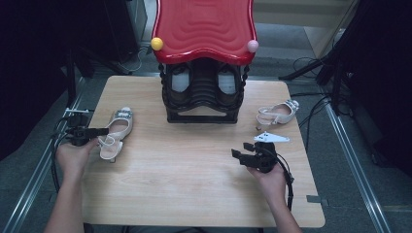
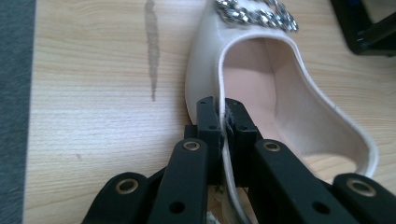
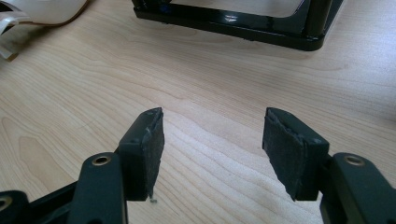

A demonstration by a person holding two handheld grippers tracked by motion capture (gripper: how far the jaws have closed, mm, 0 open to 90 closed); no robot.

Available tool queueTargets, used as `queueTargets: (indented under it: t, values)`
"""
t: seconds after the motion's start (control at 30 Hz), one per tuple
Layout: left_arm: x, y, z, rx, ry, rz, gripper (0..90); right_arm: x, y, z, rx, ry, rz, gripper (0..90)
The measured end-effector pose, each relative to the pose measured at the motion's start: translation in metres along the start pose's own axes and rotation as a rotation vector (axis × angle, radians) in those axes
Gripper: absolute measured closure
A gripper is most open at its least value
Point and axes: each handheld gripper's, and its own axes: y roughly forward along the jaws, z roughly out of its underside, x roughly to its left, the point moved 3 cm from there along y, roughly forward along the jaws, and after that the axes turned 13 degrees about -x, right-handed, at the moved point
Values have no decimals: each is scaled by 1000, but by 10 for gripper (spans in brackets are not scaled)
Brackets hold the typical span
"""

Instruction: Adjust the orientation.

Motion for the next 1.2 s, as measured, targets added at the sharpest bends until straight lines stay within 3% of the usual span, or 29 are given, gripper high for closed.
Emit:
queueTargets:
  t: [0.37,0.47,0.77,0.97,1.2]
  values:
    - [-26,-7,1,-8,7,123,868,0,5,-4,-5,-8,-12,396]
    - [-35,-9,3,16,28,153,867,1,7,-5,-5,-15,-19,396]
    - [-60,-12,10,25,67,220,864,3,16,-8,3,-23,-38,390]
    - [-80,-18,14,31,45,330,859,6,22,-10,7,-17,-53,388]
    - [-106,-16,22,66,115,355,861,10,30,-12,20,-38,-69,387]
